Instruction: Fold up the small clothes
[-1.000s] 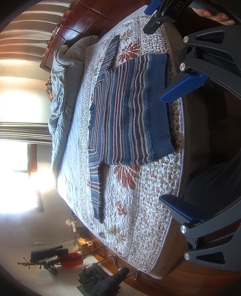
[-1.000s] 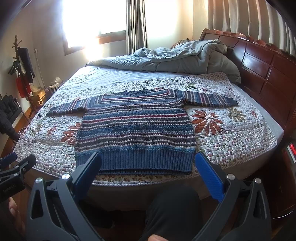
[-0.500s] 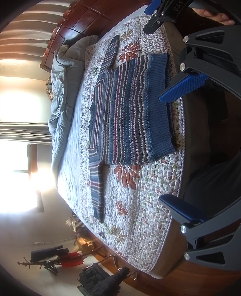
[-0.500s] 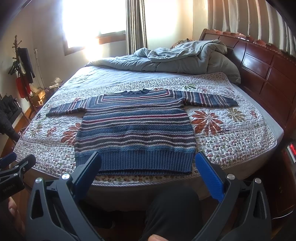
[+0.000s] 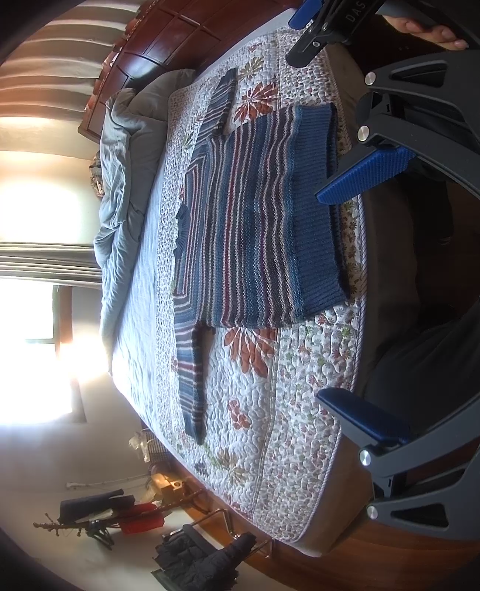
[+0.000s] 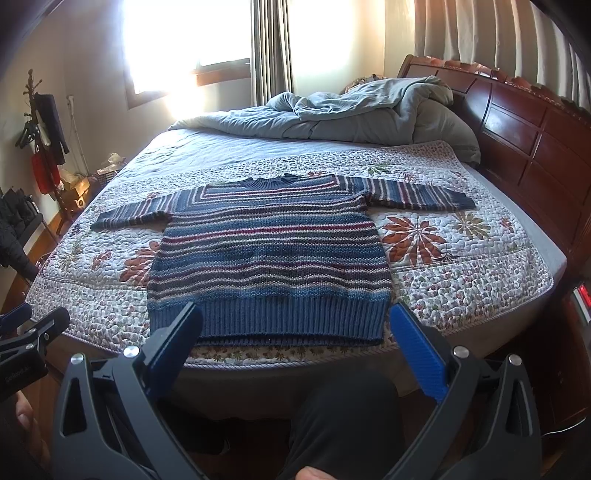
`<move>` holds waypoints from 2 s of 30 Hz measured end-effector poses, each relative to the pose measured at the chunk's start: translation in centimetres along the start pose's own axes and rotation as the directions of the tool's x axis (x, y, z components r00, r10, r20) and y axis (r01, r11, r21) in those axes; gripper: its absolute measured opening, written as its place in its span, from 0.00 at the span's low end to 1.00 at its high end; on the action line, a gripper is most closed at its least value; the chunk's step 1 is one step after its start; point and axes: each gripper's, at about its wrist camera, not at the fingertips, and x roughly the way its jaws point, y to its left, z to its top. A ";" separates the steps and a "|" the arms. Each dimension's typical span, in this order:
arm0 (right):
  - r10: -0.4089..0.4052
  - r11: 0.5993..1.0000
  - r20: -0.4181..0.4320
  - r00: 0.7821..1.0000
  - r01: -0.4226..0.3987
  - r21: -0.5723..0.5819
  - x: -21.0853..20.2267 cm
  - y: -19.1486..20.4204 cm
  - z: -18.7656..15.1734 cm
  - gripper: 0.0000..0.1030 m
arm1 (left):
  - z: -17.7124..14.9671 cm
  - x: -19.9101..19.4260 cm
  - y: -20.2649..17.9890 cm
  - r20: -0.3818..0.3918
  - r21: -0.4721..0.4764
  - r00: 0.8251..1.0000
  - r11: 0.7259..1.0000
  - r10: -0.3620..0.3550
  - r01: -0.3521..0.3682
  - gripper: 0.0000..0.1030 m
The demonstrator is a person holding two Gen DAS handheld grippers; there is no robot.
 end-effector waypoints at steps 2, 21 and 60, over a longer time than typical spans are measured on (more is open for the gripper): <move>-0.001 1.000 -0.003 1.000 0.001 0.000 0.1 0.0 -0.1 0.98 | 0.0 0.0 0.0 0.000 0.000 1.000 1.000 0.001 -0.001 0.96; -0.002 1.000 -0.017 1.000 0.002 0.002 0.9 -0.2 -0.3 0.98 | -0.2 0.5 0.0 -0.010 0.002 1.000 1.000 0.001 -0.001 0.96; 0.234 0.657 -0.016 0.972 -0.146 0.739 31.5 -42.0 11.5 0.85 | 7.4 23.9 -11.0 -0.252 0.008 0.854 0.882 -0.455 0.472 0.97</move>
